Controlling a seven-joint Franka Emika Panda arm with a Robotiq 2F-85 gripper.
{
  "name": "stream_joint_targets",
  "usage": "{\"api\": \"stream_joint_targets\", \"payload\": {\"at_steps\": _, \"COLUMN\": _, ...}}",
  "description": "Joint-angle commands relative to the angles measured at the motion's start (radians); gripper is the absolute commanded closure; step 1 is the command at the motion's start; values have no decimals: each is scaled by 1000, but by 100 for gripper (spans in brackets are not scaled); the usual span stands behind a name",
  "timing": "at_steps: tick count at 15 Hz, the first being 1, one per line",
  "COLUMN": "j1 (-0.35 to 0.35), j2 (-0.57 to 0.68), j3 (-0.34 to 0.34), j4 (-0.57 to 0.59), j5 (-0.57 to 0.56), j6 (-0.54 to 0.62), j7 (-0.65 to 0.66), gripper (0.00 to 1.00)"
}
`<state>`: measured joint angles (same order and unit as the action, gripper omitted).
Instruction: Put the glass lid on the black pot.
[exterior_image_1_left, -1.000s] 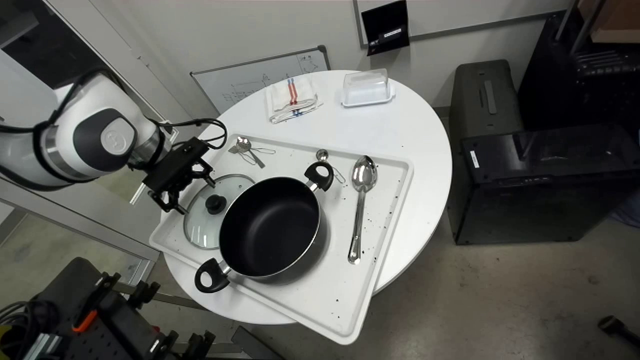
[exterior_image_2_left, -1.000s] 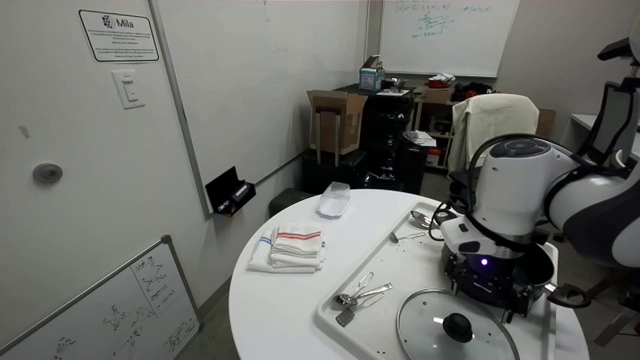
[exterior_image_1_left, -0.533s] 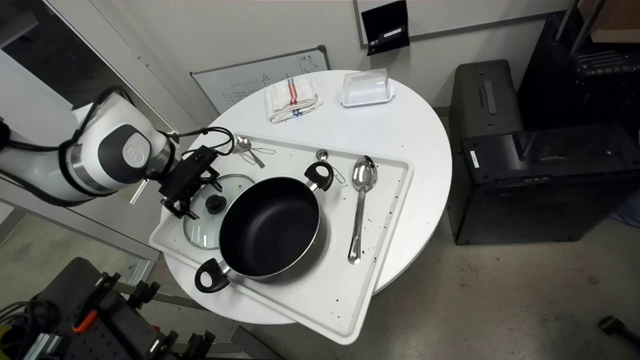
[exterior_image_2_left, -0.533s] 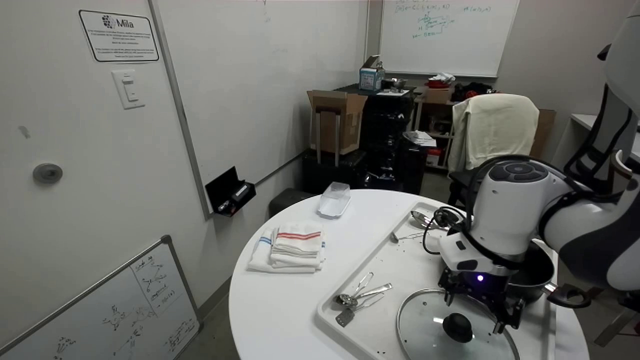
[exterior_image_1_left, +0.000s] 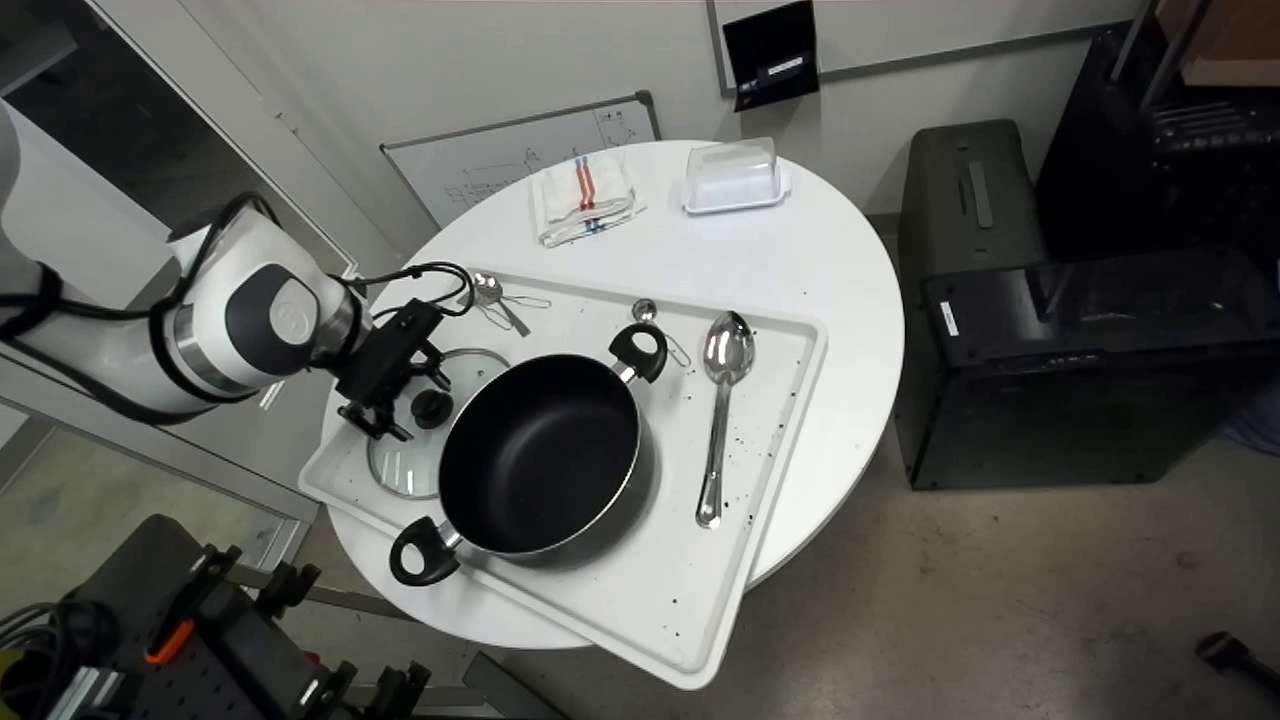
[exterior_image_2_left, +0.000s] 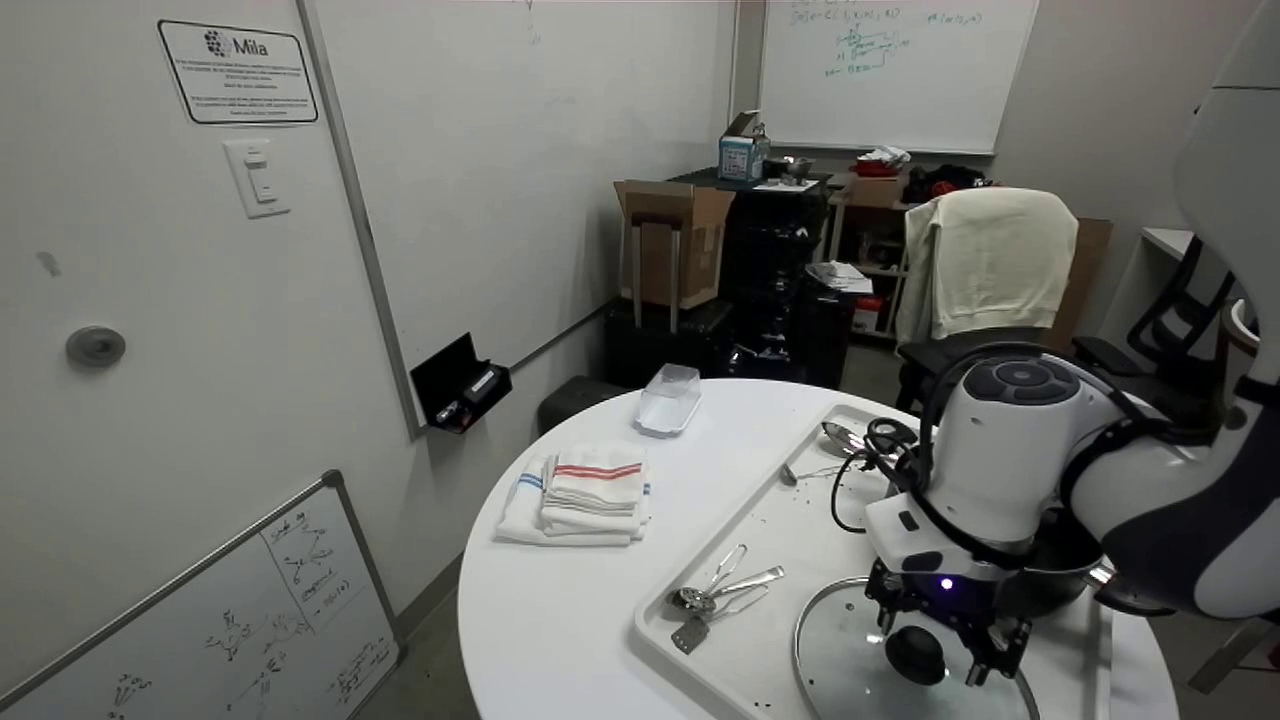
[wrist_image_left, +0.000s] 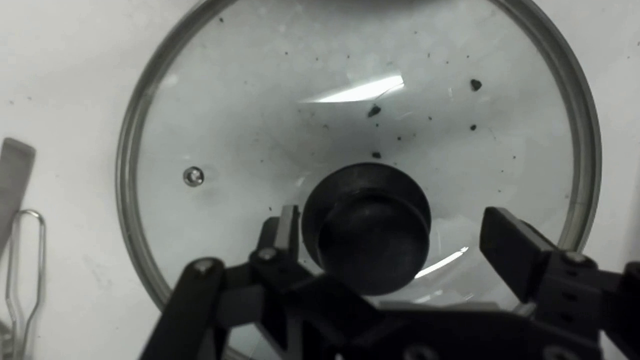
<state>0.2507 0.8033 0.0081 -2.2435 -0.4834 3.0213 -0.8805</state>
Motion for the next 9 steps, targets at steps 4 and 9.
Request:
{"api": "stream_joint_targets", "payload": {"at_steps": 4, "j1": 18, "j2": 30, "j3": -18, "j4": 40, "j5": -34, "j6": 38, "j7": 32, "gripper": 65}}
{"api": "stream_joint_targets", "payload": {"at_steps": 9, "j1": 10, "j2": 10, "j3": -10, "j4": 32, "j5": -33, "j6": 30, "j7": 27, "gripper": 75}}
